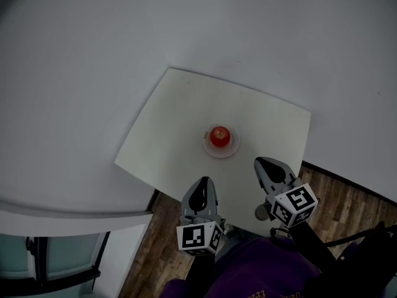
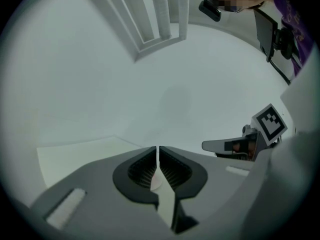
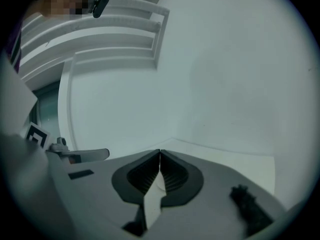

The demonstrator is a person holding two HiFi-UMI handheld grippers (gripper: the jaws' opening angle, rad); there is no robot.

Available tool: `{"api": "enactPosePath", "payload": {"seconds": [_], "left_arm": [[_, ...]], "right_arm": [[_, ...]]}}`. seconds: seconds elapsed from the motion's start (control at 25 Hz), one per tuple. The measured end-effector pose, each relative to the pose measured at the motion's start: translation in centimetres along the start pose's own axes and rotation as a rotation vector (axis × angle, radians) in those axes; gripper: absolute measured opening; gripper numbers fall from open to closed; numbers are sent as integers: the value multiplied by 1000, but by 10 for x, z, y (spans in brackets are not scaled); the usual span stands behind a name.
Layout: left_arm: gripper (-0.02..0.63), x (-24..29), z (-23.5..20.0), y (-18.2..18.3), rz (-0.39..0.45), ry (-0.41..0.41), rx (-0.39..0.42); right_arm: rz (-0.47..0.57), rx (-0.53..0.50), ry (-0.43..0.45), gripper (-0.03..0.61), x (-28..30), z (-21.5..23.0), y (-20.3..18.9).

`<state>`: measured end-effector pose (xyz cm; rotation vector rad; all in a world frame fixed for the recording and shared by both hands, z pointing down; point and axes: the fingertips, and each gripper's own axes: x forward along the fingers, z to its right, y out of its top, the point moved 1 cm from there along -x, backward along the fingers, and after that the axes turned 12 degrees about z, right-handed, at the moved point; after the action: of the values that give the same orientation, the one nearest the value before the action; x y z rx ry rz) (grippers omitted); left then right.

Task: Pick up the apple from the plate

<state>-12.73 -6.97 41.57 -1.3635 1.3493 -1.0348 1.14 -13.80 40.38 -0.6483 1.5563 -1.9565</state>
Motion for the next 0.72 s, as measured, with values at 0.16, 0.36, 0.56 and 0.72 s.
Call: {"api": "enactPosePath", "payload": {"seconds": [0.16, 0.36, 0.56, 0.72], "left_arm": [[26, 18, -4, -9, -29, -28, 9], [34, 37, -8, -16, -42, -39, -30], [40, 52, -11, -24, -71, -57, -23], [44, 61, -14, -34, -88, -74, -25]], "right_arm": [[-7, 4, -20, 11, 5, 9, -3], [-16, 8, -43, 11, 9, 19, -6], [-22, 7, -57, 11, 13, 25, -8], [-29, 3, -78, 11, 16, 30, -11]]}}
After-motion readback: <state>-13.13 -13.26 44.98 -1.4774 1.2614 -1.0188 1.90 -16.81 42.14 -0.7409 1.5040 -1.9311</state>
